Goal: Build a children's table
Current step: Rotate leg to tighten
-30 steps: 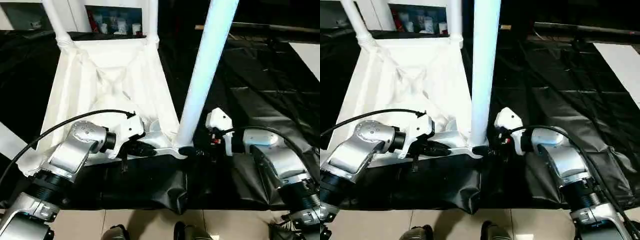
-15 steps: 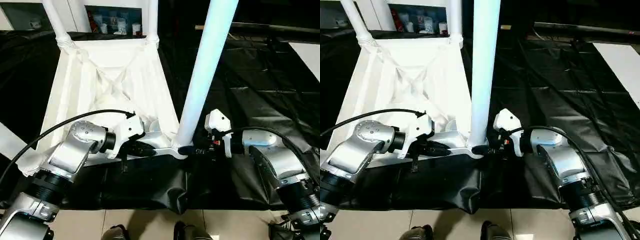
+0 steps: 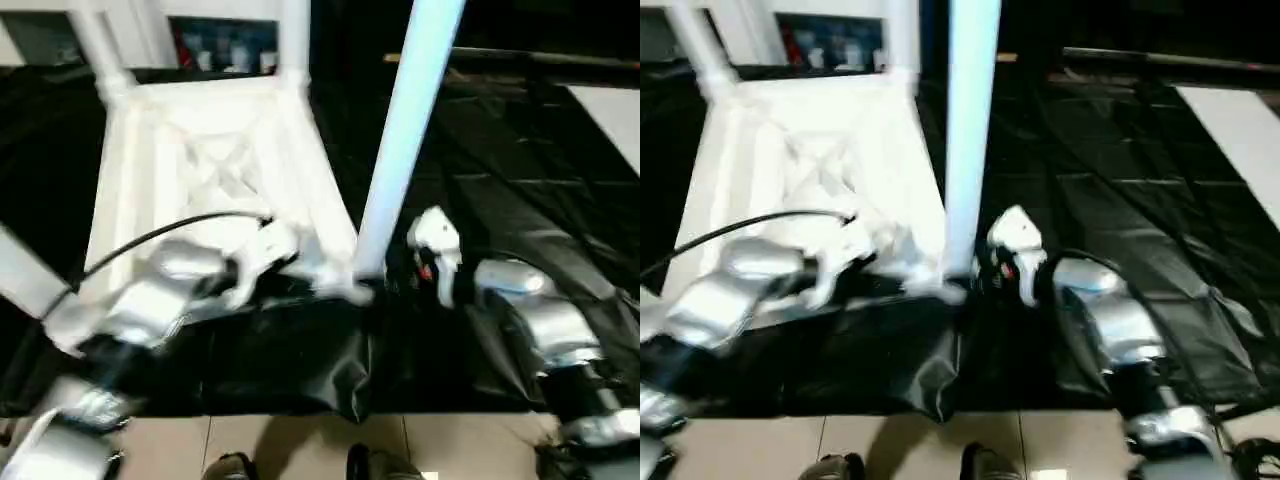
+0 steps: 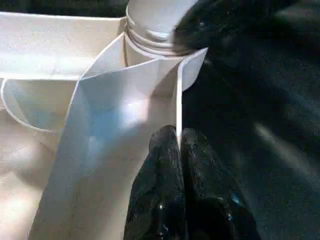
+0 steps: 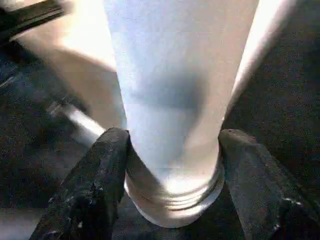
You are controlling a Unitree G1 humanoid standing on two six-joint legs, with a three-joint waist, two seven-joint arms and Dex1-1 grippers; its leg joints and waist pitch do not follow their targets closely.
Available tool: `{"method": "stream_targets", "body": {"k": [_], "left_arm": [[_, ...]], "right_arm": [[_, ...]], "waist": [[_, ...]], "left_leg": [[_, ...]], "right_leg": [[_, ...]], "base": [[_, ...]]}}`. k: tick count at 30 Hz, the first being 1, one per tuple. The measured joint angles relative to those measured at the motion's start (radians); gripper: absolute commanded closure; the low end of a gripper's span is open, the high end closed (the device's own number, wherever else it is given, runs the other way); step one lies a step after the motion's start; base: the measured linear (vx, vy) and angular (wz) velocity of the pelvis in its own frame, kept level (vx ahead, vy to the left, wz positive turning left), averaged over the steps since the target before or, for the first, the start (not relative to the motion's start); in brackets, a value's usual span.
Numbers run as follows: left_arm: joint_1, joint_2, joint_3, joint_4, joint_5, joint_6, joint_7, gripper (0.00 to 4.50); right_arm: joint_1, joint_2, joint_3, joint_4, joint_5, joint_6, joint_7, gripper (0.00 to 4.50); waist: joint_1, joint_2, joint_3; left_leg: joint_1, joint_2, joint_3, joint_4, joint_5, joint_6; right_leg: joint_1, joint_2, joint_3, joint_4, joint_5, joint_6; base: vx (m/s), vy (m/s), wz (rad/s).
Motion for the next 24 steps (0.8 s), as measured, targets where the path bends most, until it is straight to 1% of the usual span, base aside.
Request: {"method": "stream_targets", "body": {"k": [3,6,8,11,14,15,17,18,20,21,23,24], "left_arm": [[-0.049,-0.068,0.011,0.074,0.013,0.022,0.101,4.5],[-0.108,-0.132,0.012,0.154,0.045,0.034,0.2,4.5],[-0.124,-0.154,0.01,0.182,0.055,0.032,0.229,4.5],[-0.153,-0.173,0.009,0.227,0.065,0.023,0.256,4.5],[-0.158,-0.174,0.009,0.238,0.073,0.011,0.259,4.5],[-0.158,-0.169,0.007,0.237,0.073,0.008,0.252,4.5],[-0.157,-0.156,0.002,0.23,0.073,0.006,0.238,4.5],[-0.156,-0.152,0.001,0.228,0.073,0.004,0.232,4.5],[-0.152,-0.144,0.0,0.227,0.073,-0.006,0.221,4.5],[-0.148,-0.138,-0.002,0.219,0.074,-0.008,0.213,4.5],[-0.135,-0.119,-0.007,0.194,0.073,-0.013,0.193,4.5],[-0.127,-0.11,-0.01,0.179,0.072,-0.013,0.18,4.5]], "right_arm": [[-0.026,0.078,-0.038,0.046,-0.018,0.008,-0.175,2.02],[-0.081,0.171,-0.082,0.117,-0.041,0.015,-0.376,2.06],[-0.1,0.204,-0.094,0.145,-0.046,0.01,-0.455,2.06],[-0.126,0.238,-0.097,0.189,-0.066,-0.019,-0.532,2.06],[-0.131,0.245,-0.099,0.208,-0.076,-0.046,-0.54,2.06],[-0.129,0.244,-0.099,0.209,-0.077,-0.055,-0.532,1.71],[-0.121,0.236,-0.093,0.203,-0.088,-0.067,-0.511,1.36],[-0.118,0.233,-0.09,0.202,-0.092,-0.071,-0.497,1.36],[-0.118,0.223,-0.083,0.201,-0.094,-0.077,-0.48,1.03],[-0.117,0.208,-0.076,0.198,-0.097,-0.077,-0.464,0.94],[-0.113,0.185,-0.059,0.189,-0.096,-0.078,-0.415,0.92],[-0.111,0.171,-0.052,0.184,-0.094,-0.076,-0.388,0.73]], "waist": [[0.0,-0.001,0.0],[-0.002,-0.001,0.0],[-0.002,-0.002,-0.001],[-0.002,-0.003,-0.002],[-0.002,-0.003,-0.002],[-0.002,-0.003,-0.002],[-0.002,-0.003,-0.002],[-0.002,-0.003,-0.002],[-0.002,-0.003,-0.002],[-0.002,-0.003,-0.002],[-0.003,-0.003,-0.001],[-0.003,-0.003,-0.001]], "left_leg": [[0.0,0.0,-0.001,0.0,0.0,0.0],[0.0,0.0,-0.002,0.0,0.0,0.0],[0.001,0.0,-0.002,-0.001,0.0,0.0],[0.001,-0.001,-0.002,-0.001,0.0,0.0],[0.001,-0.001,-0.002,-0.001,0.0,0.0],[0.001,-0.001,-0.002,-0.001,0.0,0.0],[0.001,-0.001,-0.002,-0.002,0.0,0.0],[0.001,-0.001,-0.002,-0.003,0.0,0.0],[0.001,-0.001,-0.002,-0.005,0.0,0.0],[0.001,-0.001,-0.002,-0.006,0.0,0.0],[0.0,-0.001,-0.002,-0.007,0.0,0.0],[0.0,0.0,-0.002,-0.007,0.0,0.0]], "right_leg": [[-0.001,0.0,-0.001,0.0,0.0,0.001],[-0.001,0.0,-0.001,-0.002,0.0,0.001],[0.0,0.0,-0.001,-0.004,0.001,0.002],[0.0,0.0,0.0,-0.005,0.001,0.002],[0.001,0.0,0.0,-0.005,0.004,0.002],[0.001,0.0,0.0,-0.005,0.006,0.001],[0.0,0.0,-0.001,-0.005,0.007,0.001],[0.0,0.0,-0.001,-0.005,0.007,0.001],[-0.001,0.001,-0.001,-0.005,0.007,0.001],[-0.001,0.001,-0.001,-0.005,0.007,0.002],[-0.002,0.001,-0.001,-0.005,0.006,0.002],[-0.003,0.001,-0.001,-0.005,0.006,0.002]], "base": [[0.0,0.0,0.0],[0.0,0.0,0.0],[0.0,0.0,0.0],[0.0,0.0,0.0],[0.0,0.0,0.0],[0.0,0.0,0.0],[0.0,0.0,0.0],[0.0,0.0,0.0],[0.0,0.0,0.0],[0.0,0.0,0.0],[0.0,0.0,0.0],[0.0,0.0,0.0]]}}
